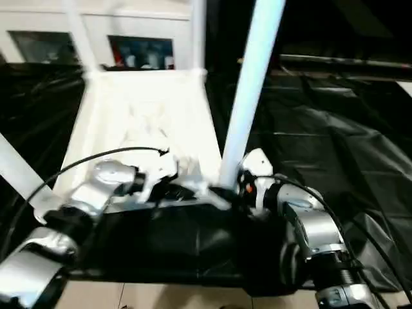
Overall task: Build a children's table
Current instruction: Rotate leg to tighten
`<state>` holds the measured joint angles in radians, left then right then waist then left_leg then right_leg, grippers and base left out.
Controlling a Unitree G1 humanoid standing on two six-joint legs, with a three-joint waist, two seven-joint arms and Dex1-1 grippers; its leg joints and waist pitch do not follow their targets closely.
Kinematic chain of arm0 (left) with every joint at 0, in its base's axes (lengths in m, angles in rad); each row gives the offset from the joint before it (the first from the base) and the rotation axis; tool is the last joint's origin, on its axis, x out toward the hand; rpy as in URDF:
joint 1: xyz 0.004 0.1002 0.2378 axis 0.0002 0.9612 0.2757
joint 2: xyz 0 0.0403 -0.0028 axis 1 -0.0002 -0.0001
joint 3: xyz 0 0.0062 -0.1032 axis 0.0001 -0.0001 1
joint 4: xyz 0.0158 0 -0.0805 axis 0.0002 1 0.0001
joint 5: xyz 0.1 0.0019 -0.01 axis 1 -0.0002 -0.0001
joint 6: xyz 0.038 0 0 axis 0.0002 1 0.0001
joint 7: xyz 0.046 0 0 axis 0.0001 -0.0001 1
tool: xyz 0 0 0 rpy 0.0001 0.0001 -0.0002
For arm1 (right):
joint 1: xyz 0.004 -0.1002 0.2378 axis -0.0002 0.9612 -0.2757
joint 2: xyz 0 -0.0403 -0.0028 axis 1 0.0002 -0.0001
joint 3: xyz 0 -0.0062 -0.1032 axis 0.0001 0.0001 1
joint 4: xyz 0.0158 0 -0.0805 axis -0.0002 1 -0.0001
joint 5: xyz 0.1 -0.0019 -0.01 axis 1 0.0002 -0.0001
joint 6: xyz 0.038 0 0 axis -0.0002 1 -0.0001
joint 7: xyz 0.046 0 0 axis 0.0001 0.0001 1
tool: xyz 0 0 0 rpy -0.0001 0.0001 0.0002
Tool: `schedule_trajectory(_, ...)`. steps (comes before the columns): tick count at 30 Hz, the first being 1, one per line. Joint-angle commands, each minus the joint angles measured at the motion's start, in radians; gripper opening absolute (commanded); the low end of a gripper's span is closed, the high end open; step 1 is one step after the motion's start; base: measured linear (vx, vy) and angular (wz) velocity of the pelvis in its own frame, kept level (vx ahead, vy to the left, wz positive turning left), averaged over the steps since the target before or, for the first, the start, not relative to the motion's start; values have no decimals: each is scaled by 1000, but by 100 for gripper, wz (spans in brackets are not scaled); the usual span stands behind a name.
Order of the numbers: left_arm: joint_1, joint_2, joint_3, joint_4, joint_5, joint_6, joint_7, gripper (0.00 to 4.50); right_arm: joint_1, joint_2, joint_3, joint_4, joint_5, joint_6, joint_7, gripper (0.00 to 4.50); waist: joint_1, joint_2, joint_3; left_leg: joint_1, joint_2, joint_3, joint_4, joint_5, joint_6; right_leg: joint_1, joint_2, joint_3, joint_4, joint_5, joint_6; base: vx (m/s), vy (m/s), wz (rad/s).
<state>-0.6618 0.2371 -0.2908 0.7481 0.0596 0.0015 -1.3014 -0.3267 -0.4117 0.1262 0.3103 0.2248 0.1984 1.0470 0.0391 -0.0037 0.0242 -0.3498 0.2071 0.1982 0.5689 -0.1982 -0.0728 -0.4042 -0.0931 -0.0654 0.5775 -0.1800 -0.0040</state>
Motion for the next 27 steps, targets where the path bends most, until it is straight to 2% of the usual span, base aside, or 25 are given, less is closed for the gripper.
schedule_trajectory(1,33,-12,-52,-8,-19,22,-76,0,-6,-21,8,-43,22,26,55,307,4,-12,-42,2,32,-3,-55,-133,121,54,-43,38,-42,-52,-280,0,0,0)
schedule_trajectory(3,40,-2,-59,-18,-21,26,-107,0,2,-42,23,-63,34,52,95,307,8,-12,-42,1,32,-3,-54,-123,126,56,-44,38,-39,-41,-281,0,0,0)
schedule_trajectory(7,44,7,-60,-28,-24,29,-122,0,6,-64,38,-62,28,54,122,307,13,-13,-41,0,31,-2,-54,-140,113,54,-46,38,-45,-92,-267,0,0,0)
schedule_trajectory(9,46,15,-60,-36,-22,32,-125,0,8,-73,42,-53,20,47,140,281,17,-13,-41,1,31,-3,-55,-140,102,53,-46,39,-46,-109,-259,0,0,0)
schedule_trajectory(14,44,22,-58,-41,-20,38,-127,0,6,-78,46,-57,22,54,148,236,19,-12,-44,1,30,-3,-53,-122,105,55,-45,38,-41,-73,-264,0,0,0)
schedule_trajectory(20,41,25,-57,-43,-19,39,-116,0,11,-71,42,-85,46,84,147,211,21,-12,-45,1,29,-3,-51,-119,106,56,-45,38,-41,-75,-263,0,0,0)
schedule_trajectory(23,35,9,-48,-24,1,35,-39,0,23,-69,45,-105,48,101,145,209,22,-13,-47,2,30,-4,-50,-115,107,56,-44,37,-39,-64,-266,0,0,0)
schedule_trajectory(26,15,-31,-22,25,28,23,120,0,44,-45,37,-120,38,115,85,209,24,-14,-43,5,29,-3,-52,-147,97,51,-45,38,-49,-122,-252,0,0,0)
schedule_trajectory(27,8,-47,-15,40,35,28,171,0,50,-27,32,-115,23,118,35,208,25,-17,-41,6,28,-3,-53,-170,86,49,-47,39,-54,-169,-242,0,0,0)
